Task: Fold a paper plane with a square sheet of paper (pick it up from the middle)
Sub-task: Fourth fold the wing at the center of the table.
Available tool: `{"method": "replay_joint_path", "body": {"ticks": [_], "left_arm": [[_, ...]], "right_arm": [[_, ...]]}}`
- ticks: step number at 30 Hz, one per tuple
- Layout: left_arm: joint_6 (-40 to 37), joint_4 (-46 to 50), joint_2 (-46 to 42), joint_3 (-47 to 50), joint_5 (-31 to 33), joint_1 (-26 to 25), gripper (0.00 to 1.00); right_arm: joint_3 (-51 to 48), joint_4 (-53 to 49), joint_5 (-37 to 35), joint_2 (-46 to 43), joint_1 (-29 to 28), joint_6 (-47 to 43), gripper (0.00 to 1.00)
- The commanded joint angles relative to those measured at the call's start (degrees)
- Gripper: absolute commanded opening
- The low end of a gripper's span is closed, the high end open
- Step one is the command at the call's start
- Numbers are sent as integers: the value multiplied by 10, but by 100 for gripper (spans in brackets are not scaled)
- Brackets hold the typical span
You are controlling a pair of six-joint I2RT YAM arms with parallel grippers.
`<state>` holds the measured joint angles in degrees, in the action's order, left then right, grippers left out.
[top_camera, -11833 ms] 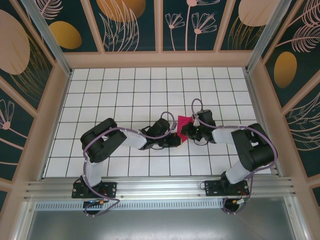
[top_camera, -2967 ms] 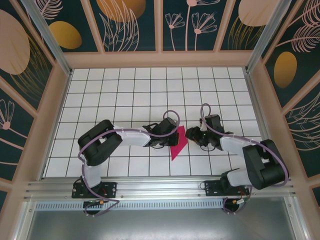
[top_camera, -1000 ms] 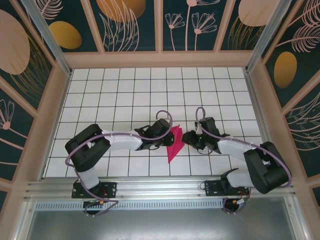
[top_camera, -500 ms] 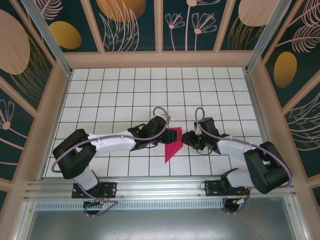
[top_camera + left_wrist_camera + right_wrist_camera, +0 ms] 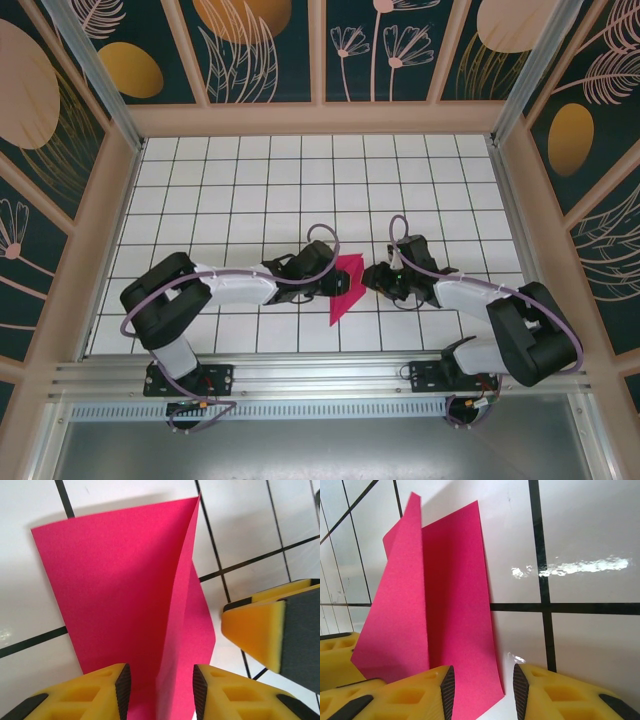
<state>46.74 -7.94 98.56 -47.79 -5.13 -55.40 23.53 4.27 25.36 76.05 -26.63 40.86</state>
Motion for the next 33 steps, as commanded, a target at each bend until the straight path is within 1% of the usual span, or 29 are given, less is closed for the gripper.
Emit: {"method": "replay_joint_path", "body": {"ticks": [1,2,4,6,8,10,13,15,18,20,23,26,27,29,30,31,33], "left_arm": [[6,-10,10,11,3,2,39],[7,-6,6,13,11,2,37],[5,3,2,14,23,2,36],[-1,16,5,10,29,3,30],[0,15,8,15,25,2,29],[6,6,14,22,23,4,28],[8,11,26,18,25,3,24],[9,10,24,18,27,3,26],[6,18,14,13,28,3,32],[7,20,0,15,34,3,33],[11,38,-40,14,59,3,43],[12,46,-64,13,68,3,46],[11,46,-70,13,64,3,43],[4,27,-78,15,39,3,33],[0,17,-80,15,26,3,32],[0,16,-79,12,20,3,28],[-7,6,-71,9,4,3,19]], "right_arm": [[10,5,4,3,-5,2,40],[10,6,8,5,-5,1,40],[7,18,23,6,-6,3,40],[6,22,22,4,-7,6,40],[5,30,29,4,-7,8,39],[4,24,19,3,-8,13,39],[4,25,16,8,-9,14,39],[4,25,11,6,-14,17,39],[9,20,13,7,-17,13,39],[10,17,10,7,-18,12,40],[12,16,9,8,-18,13,39],[11,20,6,7,-19,16,39],[11,20,7,7,-19,16,39],[12,21,5,7,-20,17,39],[12,20,3,7,-20,18,39],[12,21,4,7,-21,19,39],[12,22,4,7,-22,19,39]]}}
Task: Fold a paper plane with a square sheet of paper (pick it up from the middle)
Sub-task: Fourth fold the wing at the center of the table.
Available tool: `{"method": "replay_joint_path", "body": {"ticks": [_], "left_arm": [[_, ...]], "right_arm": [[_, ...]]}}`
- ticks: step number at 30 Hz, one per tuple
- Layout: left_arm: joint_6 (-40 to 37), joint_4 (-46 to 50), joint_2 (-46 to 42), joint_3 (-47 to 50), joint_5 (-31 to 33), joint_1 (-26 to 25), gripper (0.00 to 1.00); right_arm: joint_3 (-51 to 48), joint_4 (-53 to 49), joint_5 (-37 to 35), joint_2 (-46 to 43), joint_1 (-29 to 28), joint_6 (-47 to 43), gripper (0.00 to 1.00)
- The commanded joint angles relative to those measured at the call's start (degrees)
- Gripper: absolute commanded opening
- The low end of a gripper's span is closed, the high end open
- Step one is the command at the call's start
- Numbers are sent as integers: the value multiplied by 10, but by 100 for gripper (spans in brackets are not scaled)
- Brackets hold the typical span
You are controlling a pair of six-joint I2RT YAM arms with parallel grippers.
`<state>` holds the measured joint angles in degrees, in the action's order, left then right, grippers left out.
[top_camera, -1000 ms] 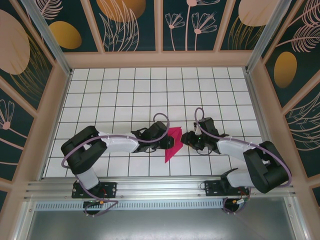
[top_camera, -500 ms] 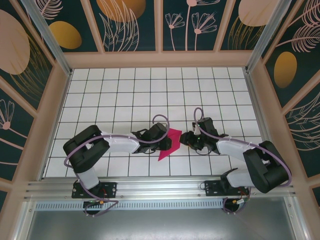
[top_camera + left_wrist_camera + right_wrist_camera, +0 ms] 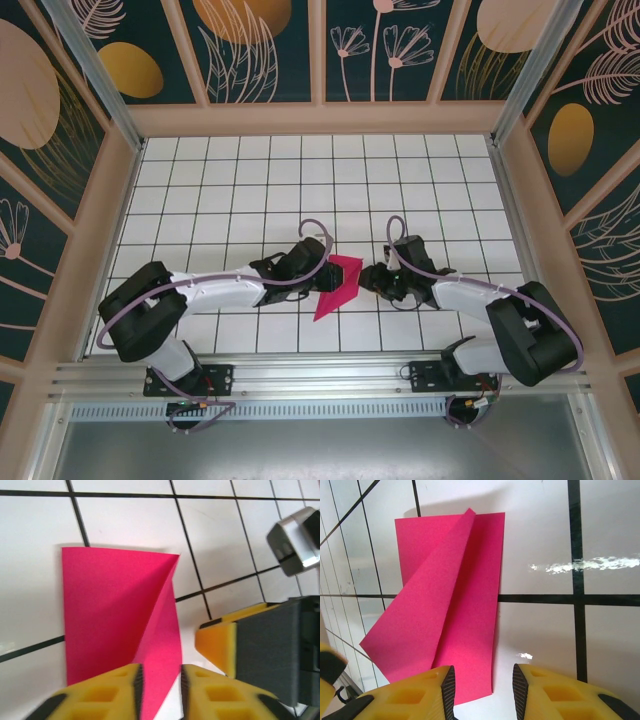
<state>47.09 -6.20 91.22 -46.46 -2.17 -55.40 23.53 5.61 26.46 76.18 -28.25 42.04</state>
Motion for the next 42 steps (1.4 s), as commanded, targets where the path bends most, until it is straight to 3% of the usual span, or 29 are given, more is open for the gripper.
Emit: {"method": "replay_joint_path", "body": {"ticks": [1,7,14,24,37,42], "left_arm": [[-11,-3,6,-9,-19,3,17],[-17,0,30,-18,-27,3,13],[-12,27,65,-24,46,8,9],[0,-14,94,10,26,20,7],[38,-140,110,81,-96,61,7],[67,-154,113,88,-115,66,7]], "right_arm": [[12,8,-7,5,-6,8,39],[12,9,-8,5,-11,9,39],[12,15,-20,10,-17,22,39],[12,33,-5,22,-24,35,40],[24,64,-14,44,-49,74,41],[32,47,-26,59,-62,109,40]]}}
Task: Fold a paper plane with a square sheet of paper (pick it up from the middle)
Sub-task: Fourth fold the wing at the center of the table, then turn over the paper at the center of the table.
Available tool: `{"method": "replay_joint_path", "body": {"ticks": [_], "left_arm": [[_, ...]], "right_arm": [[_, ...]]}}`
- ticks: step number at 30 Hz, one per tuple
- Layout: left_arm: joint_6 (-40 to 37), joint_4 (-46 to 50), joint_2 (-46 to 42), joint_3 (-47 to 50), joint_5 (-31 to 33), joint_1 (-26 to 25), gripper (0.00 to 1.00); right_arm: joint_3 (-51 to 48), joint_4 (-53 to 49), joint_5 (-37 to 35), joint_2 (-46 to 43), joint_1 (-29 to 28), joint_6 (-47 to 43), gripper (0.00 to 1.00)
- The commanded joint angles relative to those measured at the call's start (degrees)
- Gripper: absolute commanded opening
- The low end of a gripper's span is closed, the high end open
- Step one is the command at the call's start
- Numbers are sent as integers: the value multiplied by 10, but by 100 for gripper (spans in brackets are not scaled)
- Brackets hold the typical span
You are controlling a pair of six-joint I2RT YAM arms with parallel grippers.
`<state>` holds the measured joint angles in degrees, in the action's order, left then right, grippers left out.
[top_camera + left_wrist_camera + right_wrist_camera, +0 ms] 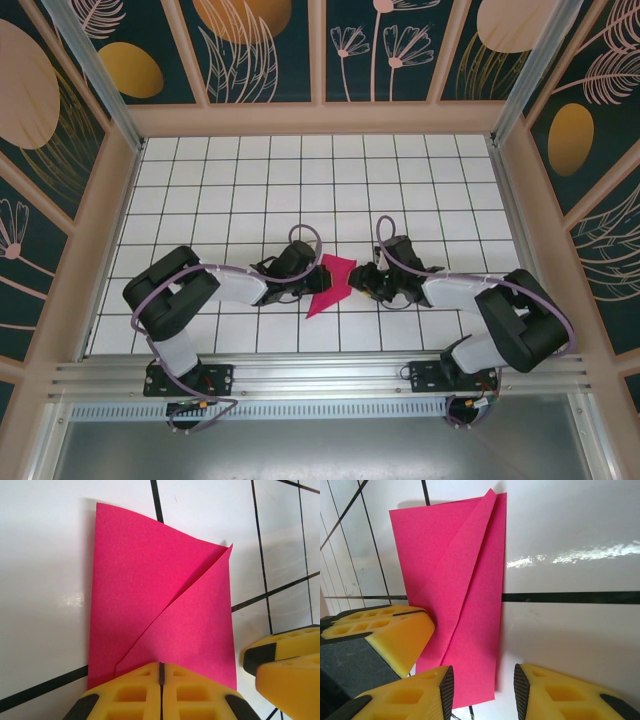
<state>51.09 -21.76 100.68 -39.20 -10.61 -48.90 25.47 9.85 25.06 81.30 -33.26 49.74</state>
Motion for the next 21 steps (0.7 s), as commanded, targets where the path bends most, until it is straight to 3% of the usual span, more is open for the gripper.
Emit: {"method": "replay_joint_path", "body": {"ticks": [1,15,21], "left_arm": [[31,1,21,14,-32,1,6],[58,-14,30,29,-34,1,6],[58,-14,32,29,-36,1,5]], "right_arm": [[12,-5,-23,8,-16,45,40],[17,53,-35,42,-54,111,38],[10,90,-52,15,-55,116,37]]}}
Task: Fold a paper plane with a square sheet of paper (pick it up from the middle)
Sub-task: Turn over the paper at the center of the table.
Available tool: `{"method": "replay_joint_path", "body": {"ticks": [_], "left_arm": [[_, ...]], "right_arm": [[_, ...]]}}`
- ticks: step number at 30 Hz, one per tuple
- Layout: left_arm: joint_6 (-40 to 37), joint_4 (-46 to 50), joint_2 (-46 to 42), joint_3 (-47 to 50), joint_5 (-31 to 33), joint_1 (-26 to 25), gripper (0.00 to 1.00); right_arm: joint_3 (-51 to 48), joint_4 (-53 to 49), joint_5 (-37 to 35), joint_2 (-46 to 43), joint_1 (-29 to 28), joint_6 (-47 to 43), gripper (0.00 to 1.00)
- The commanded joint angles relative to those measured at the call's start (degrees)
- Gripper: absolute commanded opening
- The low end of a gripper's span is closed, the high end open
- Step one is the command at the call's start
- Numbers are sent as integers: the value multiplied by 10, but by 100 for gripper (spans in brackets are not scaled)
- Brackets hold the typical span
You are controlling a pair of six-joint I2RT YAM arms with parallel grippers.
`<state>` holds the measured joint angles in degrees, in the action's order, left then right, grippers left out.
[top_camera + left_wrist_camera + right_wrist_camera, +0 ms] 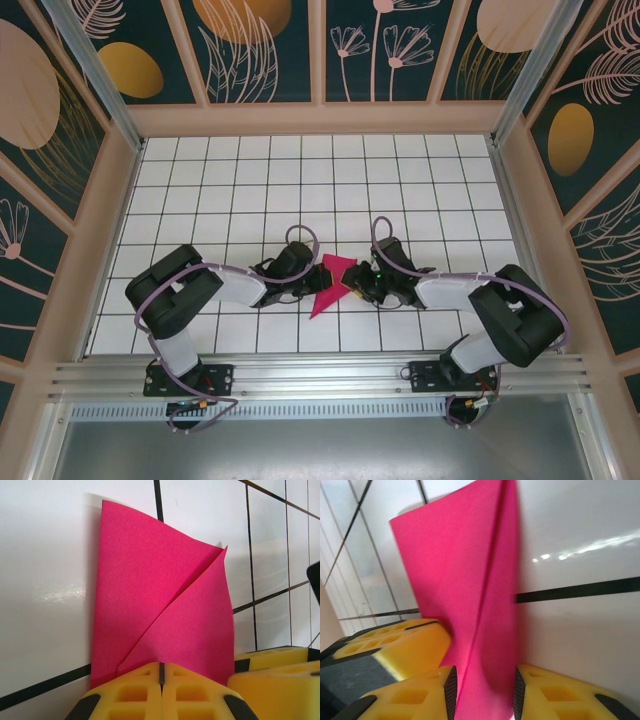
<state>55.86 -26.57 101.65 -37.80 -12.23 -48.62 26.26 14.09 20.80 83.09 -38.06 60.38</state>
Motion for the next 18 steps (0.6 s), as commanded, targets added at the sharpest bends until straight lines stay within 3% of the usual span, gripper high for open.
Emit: {"method": "replay_joint_path", "body": {"ticks": [1,12,18], "left_arm": [[11,33,22,15,-20,-2,5],[18,26,13,14,-27,-2,5],[22,18,8,19,-29,-2,5]], "right_arm": [[3,48,-13,-5,-6,9,37],[13,71,-24,39,-2,20,36],[14,115,-18,55,6,11,31]]}}
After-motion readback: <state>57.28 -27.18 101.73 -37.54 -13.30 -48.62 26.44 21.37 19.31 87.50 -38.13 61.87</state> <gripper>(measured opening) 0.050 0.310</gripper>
